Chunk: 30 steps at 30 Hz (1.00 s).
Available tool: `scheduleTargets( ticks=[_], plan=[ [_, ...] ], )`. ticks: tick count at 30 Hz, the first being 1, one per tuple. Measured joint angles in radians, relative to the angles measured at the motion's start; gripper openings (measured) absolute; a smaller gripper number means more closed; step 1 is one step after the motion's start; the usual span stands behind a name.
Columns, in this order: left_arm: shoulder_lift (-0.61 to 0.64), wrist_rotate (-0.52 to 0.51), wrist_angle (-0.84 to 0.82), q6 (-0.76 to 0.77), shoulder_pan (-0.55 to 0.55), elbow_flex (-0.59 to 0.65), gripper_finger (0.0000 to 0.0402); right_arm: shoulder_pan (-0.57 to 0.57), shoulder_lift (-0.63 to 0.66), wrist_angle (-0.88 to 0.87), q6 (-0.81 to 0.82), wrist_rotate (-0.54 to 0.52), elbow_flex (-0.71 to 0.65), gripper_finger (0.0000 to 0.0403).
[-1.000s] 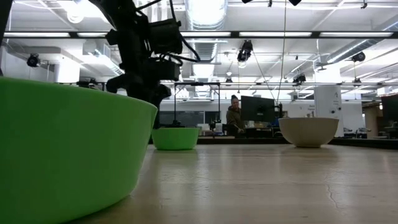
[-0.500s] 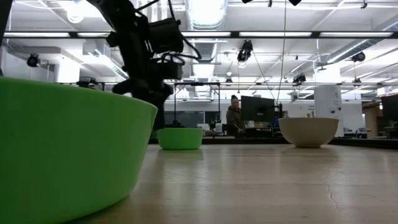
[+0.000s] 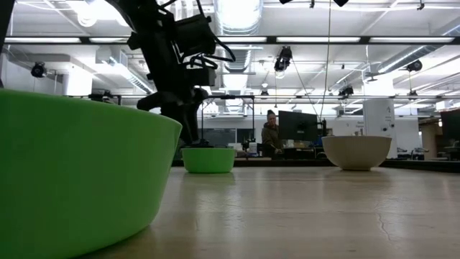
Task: Nest bowls inside each other
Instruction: Stack the top green bowl on top of the green bowl
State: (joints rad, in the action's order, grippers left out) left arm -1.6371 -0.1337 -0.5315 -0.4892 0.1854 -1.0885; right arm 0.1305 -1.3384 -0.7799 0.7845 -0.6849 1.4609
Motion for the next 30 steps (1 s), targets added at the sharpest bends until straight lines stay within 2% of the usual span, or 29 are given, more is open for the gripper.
scheduleTargets(
  ticks=[9, 15, 30],
  plan=[
    [-0.002, 0.017, 0.000, 0.053, 0.050, 0.000, 0.0131, 0.000, 0.000, 0.000, 0.000, 0.000, 0.000, 0.0008],
    [-0.002, 0.169, 0.000, 0.079, 0.075, 0.001, 0.0131, 0.000, 0.000, 0.000, 0.000, 0.000, 0.000, 0.0008],
    [-0.003, 0.160, 0.040, 0.052, 0.076, 0.076, 0.0131, 0.000, 0.000, 0.000, 0.000, 0.000, 0.000, 0.0008]
  ],
)
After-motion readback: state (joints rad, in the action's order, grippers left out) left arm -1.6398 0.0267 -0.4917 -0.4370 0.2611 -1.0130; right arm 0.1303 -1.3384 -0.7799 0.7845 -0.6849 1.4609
